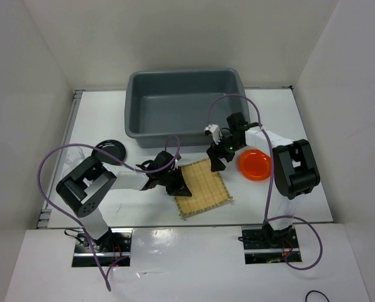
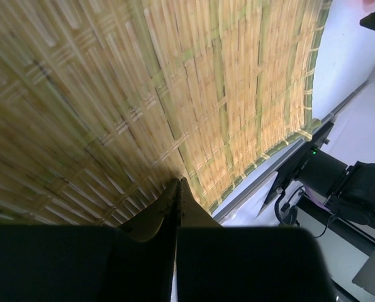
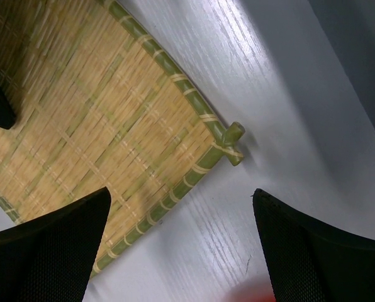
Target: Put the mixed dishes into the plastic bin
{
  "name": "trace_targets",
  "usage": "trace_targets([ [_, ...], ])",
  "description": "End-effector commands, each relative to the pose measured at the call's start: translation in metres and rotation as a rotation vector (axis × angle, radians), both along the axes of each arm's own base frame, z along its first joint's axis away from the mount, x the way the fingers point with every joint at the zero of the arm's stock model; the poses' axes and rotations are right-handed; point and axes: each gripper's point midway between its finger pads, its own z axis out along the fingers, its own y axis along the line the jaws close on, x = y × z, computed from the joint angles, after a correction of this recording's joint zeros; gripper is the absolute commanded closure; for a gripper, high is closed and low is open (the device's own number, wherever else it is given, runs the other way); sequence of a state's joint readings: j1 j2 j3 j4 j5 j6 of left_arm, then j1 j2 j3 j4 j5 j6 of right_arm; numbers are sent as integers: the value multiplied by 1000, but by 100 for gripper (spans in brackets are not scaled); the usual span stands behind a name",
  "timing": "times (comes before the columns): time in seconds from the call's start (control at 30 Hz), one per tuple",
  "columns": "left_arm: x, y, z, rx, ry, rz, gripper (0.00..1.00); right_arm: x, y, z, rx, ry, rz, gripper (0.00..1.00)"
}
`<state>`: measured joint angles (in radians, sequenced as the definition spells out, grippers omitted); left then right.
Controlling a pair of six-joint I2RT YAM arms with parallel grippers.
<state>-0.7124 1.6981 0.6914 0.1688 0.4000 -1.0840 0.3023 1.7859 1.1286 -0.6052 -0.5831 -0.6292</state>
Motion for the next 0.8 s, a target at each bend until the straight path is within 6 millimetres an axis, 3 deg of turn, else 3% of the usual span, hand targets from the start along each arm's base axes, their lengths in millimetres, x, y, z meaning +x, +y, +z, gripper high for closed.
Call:
trace_targets([
  [0.0,-39,50,-67,269,123,7,100,-67,-40,-44,-206,292,56,2],
  [0.13,-35,49,-61,309,120,0,100,-67,-38,-44,-194,315,85,2],
  [0.23,-19,46,-30,366,46,16,100,-64,-37,-39,-176,304,76,2],
  [0.27,-13,41,-8,366,8,20,100,-62,-35,-32,-159,282,76,2],
  [0.43,6,51,40,470,-110,45,100,-52,-31,-25,-143,227,64,2],
  [0.57,-2,72,45,570,-91,29,100,-55,-32,-24,-144,233,54,2],
  [0.77,-22,83,14,607,-27,2,100,-52,-29,-21,-129,215,55,2],
])
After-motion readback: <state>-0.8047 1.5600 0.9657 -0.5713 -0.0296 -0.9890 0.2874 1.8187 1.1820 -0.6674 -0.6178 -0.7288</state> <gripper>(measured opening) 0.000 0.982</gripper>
